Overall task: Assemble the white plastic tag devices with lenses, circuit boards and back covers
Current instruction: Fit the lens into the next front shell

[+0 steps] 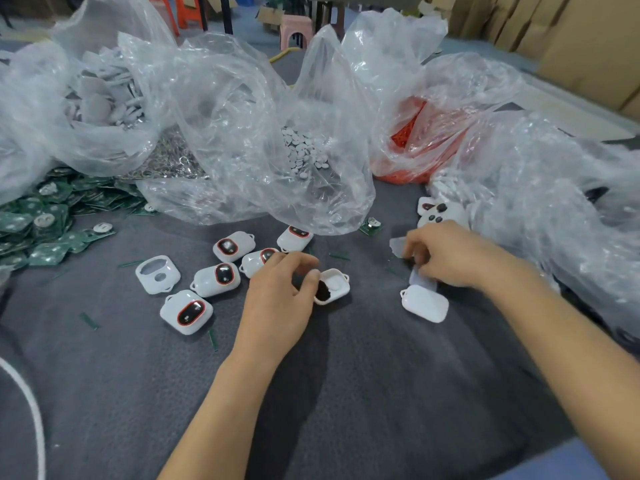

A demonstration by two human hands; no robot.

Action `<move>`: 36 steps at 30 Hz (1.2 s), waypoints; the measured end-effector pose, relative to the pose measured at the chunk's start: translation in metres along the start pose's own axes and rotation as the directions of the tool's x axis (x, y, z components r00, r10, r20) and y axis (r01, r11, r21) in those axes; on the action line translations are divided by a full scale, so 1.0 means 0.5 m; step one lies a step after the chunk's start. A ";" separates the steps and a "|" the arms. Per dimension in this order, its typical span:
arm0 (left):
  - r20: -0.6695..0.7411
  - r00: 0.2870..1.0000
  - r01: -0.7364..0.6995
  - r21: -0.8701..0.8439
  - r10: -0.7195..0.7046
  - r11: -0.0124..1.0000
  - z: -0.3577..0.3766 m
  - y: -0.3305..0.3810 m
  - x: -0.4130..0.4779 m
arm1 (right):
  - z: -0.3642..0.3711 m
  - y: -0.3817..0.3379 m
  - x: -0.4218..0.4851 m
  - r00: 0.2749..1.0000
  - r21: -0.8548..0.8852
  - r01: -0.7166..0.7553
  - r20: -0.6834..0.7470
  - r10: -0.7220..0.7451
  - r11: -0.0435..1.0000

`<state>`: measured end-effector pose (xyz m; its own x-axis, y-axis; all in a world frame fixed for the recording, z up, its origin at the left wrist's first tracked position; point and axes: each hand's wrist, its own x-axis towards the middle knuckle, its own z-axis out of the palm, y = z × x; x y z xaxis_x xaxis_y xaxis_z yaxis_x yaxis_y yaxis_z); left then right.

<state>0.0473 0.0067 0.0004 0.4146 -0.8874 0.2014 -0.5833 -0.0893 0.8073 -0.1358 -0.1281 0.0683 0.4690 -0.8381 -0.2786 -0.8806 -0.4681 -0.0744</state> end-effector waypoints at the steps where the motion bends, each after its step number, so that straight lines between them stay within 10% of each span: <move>1: -0.006 1.000 0.002 -0.006 -0.002 1.000 -0.001 0.001 0.000 | 0.006 0.004 -0.003 1.000 -0.020 0.014 0.028 -0.014 1.000; 9: -0.058 0.998 -0.001 -0.103 -0.005 0.995 -0.006 0.007 -0.002 | -0.008 0.012 -0.014 0.965 0.115 0.222 -0.169 -0.201 0.968; 13: 0.058 0.992 0.128 -0.503 -0.115 0.854 0.000 0.025 -0.005 | 0.004 -0.058 -0.041 0.893 0.631 0.445 -0.366 -0.261 0.636; 20: 0.091 0.981 0.181 -0.751 -0.173 0.634 -0.014 0.029 0.001 | 0.096 -0.125 -0.040 0.761 0.638 0.641 -0.599 -0.249 0.426; 24: -0.009 0.999 0.032 -0.604 -0.047 0.797 -0.014 0.027 0.003 | 0.113 -0.119 -0.043 0.793 0.734 0.606 -0.590 -0.154 0.307; 31: 0.006 1.000 -0.014 -0.621 0.023 0.783 -0.014 0.029 -0.001 | 0.101 -0.104 -0.041 0.891 0.891 0.452 -0.453 0.009 0.042; 36: 0.045 0.999 0.014 -0.632 0.018 0.775 -0.016 0.029 -0.002 | 0.099 -0.104 -0.044 0.905 0.904 0.426 -0.426 -0.004 0.044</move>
<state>0.0441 0.0099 0.0164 0.3718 -0.9084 0.1910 -0.0045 0.2040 0.9790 -0.1038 -0.0715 0.0306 0.4566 -0.8759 0.1562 0.0991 -0.1244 -0.9873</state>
